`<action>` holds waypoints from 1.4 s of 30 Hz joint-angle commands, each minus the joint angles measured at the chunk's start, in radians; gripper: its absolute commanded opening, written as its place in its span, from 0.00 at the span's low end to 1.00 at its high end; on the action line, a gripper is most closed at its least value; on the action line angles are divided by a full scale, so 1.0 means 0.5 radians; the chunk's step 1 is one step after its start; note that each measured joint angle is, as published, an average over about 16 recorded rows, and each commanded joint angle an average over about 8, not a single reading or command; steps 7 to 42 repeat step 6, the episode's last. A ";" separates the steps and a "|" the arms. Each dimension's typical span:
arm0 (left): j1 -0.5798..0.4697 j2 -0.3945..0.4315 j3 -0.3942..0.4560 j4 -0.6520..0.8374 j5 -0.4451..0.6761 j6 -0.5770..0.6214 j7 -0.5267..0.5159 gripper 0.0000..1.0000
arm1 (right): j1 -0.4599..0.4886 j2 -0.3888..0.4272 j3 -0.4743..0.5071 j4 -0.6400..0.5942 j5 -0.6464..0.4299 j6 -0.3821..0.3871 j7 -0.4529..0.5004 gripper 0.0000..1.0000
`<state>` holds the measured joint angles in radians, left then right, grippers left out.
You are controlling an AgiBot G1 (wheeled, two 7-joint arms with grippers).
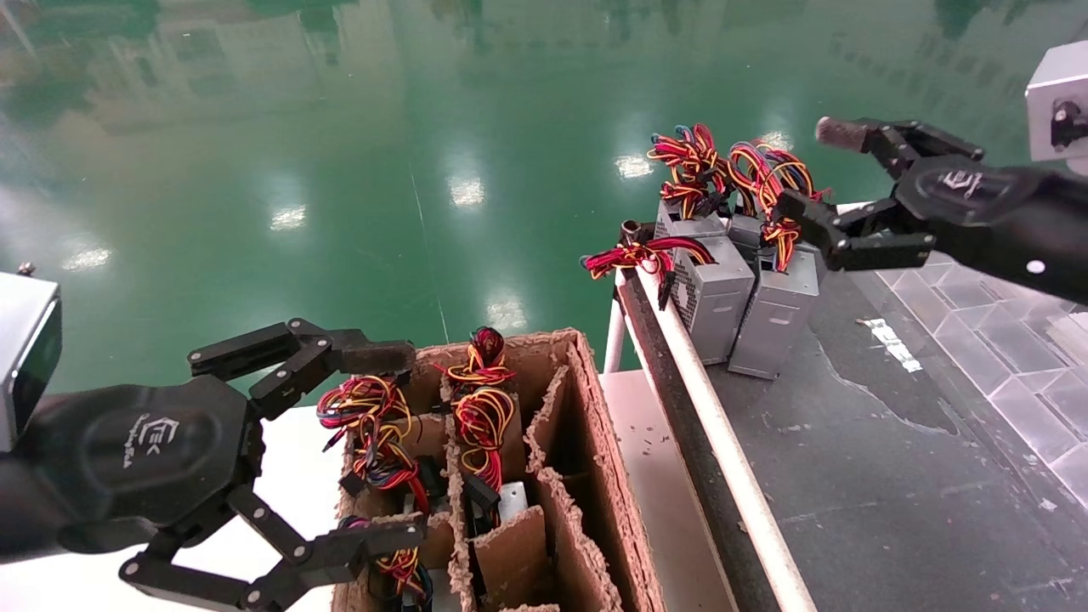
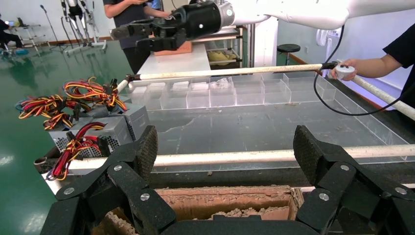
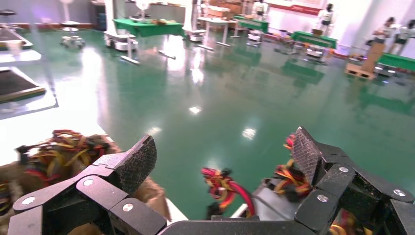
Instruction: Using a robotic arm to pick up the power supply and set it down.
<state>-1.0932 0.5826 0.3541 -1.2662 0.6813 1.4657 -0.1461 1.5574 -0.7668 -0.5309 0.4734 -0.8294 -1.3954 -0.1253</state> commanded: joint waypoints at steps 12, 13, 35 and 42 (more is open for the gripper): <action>0.000 0.000 0.000 0.000 0.000 0.000 0.000 1.00 | -0.152 0.049 0.079 0.255 0.031 -0.032 0.099 1.00; 0.000 0.000 0.000 0.000 0.000 0.000 0.000 1.00 | -0.152 0.049 0.079 0.255 0.031 -0.032 0.099 1.00; 0.000 0.000 0.000 0.000 0.000 0.000 0.000 1.00 | -0.152 0.049 0.079 0.255 0.031 -0.032 0.099 1.00; 0.000 0.000 0.000 0.000 0.000 0.000 0.000 1.00 | -0.152 0.049 0.079 0.255 0.031 -0.032 0.099 1.00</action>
